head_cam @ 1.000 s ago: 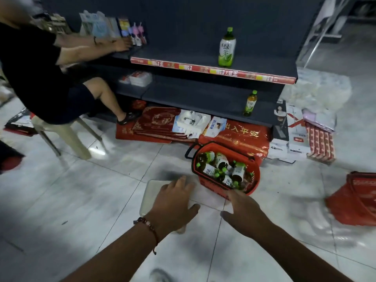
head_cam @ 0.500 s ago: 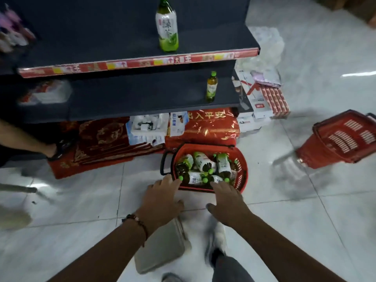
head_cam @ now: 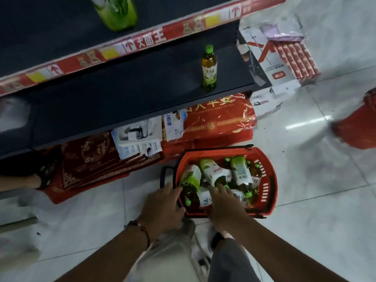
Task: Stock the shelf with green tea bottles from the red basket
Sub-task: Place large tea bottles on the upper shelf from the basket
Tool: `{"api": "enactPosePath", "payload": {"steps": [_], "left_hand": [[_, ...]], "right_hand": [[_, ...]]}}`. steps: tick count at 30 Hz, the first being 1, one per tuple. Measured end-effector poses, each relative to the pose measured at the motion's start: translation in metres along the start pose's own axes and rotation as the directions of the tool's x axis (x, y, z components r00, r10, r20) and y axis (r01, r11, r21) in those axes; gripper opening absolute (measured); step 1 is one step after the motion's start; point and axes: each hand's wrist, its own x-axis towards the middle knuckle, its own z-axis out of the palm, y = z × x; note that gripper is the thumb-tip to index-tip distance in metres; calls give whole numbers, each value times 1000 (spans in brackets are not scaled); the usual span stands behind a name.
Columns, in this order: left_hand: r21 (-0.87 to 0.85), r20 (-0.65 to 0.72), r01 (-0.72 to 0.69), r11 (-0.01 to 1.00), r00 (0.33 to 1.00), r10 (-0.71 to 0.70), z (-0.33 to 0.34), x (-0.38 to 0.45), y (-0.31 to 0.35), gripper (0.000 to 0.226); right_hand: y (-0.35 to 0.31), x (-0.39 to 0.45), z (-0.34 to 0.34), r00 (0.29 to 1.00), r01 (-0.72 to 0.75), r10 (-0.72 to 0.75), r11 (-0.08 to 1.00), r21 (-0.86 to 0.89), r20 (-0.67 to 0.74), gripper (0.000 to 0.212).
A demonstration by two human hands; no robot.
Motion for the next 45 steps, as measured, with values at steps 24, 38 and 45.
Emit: {"api": "enactPosePath", "payload": {"steps": [24, 38, 45], "left_hand": [[-316, -74, -384, 868, 922, 381, 172, 296, -136, 76], [-977, -145, -183, 108, 946, 288, 171, 204, -150, 92], [-923, -358, -382, 41, 895, 268, 101, 117, -164, 93]], "right_hand": [[12, 330, 168, 812, -544, 498, 459, 702, 304, 123], [-32, 195, 153, 972, 55, 187, 410, 911, -143, 50], [-103, 132, 116, 898, 410, 5, 359, 838, -441, 61]]}}
